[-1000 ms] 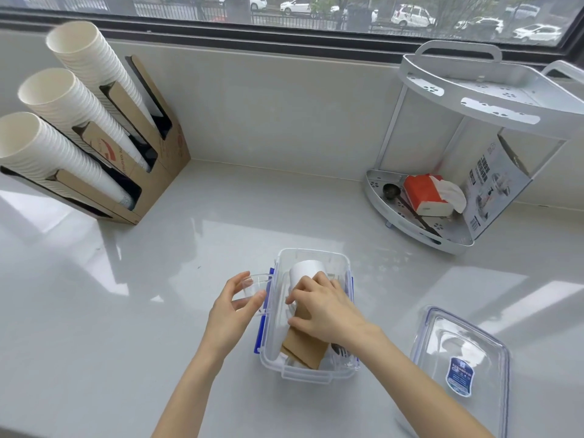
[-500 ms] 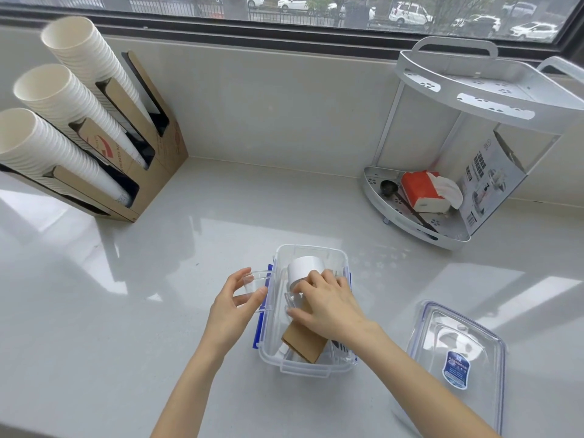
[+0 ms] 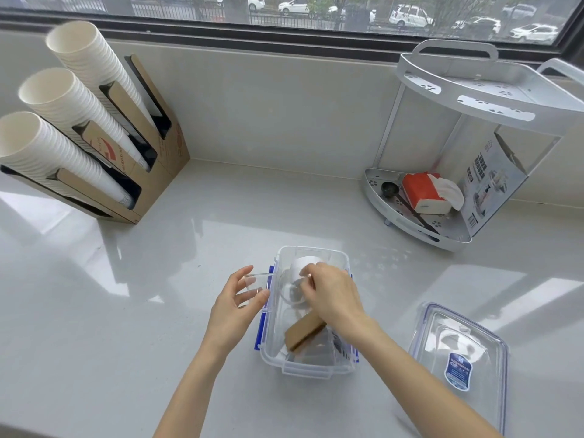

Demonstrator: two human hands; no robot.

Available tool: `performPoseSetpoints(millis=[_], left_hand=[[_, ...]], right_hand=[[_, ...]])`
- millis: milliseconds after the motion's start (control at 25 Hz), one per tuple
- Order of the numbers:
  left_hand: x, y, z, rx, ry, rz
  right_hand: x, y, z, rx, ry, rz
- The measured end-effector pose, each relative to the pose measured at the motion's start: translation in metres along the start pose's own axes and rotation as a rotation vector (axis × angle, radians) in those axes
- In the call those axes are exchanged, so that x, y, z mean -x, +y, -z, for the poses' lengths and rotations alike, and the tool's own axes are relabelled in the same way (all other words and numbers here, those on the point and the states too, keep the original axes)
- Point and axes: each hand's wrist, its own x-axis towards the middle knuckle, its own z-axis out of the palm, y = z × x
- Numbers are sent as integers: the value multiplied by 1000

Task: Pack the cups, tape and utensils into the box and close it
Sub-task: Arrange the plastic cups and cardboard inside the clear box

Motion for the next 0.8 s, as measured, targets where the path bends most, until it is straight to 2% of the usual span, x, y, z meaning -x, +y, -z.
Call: performPoseSetpoints(millis=[200,360,560,680,800], left_hand=[[4,7,-4,-31,-72,-81],[4,4,-9,-90,-124,-140],[4,4,-13,-90,-140,-220],[5,3,-15,-98,-146,-240],[5,1,-17,-81,-133,-239]], right_hand=[[-8,9,34,-420,102,-130],[-13,7,53,-656,61,-169],[-6,0,38,-612,-116,-100],[0,0,29,-514,-175,-41],[3,5,28,-492,-198,-76]])
